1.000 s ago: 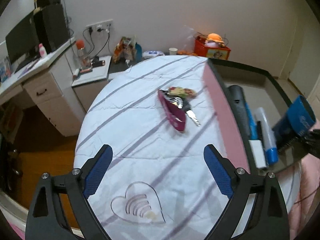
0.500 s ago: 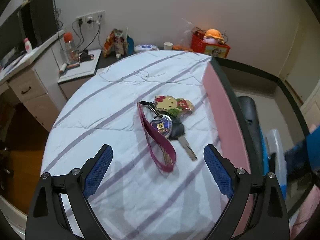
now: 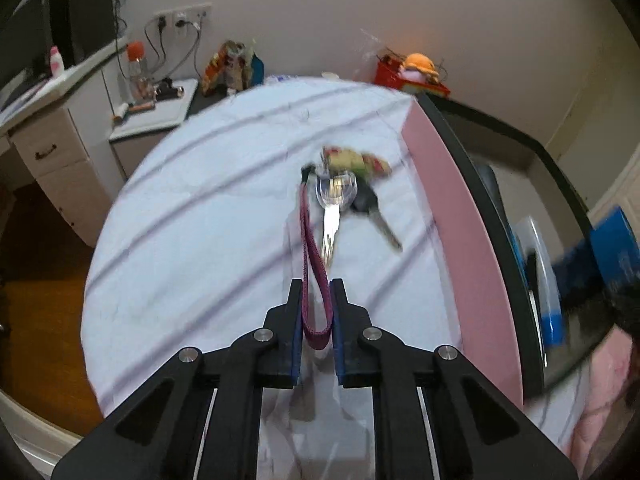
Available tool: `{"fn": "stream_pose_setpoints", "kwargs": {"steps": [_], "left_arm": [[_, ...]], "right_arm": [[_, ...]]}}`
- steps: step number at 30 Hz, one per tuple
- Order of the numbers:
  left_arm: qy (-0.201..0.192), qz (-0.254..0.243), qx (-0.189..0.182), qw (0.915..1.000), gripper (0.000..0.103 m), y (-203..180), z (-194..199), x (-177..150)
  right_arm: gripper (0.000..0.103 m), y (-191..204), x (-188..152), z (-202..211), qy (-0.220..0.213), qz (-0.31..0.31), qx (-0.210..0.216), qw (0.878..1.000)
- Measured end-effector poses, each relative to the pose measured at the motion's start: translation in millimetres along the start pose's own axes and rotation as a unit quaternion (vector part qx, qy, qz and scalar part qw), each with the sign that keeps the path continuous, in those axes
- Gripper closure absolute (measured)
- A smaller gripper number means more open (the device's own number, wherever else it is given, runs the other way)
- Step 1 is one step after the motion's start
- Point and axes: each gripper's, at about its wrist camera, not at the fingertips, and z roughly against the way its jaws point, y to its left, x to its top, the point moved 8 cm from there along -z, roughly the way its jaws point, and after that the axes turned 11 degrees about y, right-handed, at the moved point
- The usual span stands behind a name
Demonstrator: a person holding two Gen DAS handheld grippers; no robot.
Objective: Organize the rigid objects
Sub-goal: 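Grasp the pink NOOO strap of the keys with the left tool and lift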
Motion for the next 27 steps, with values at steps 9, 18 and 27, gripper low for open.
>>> {"fn": "stream_pose_setpoints", "kwargs": {"steps": [9,18,27], "left_arm": [[0.018,-0.024,0.009,0.9995,0.088,-7.2,13.8,-52.9],[0.017,-0.021,0.008,0.9996,0.043,-11.7,-2.2,-19.8],[0.023,-0.030,0.019,0.9991,0.067,-11.9,-18.1,4.4]], "right_arm": [[0.088,0.5,0.8,0.1,0.002,0.003,-0.002,1.000],[0.088,0.9,1.1,0.1,0.001,0.003,-0.001,1.000],[0.088,-0.3,1.7,-0.5,0.000,0.003,0.005,1.000]]}}
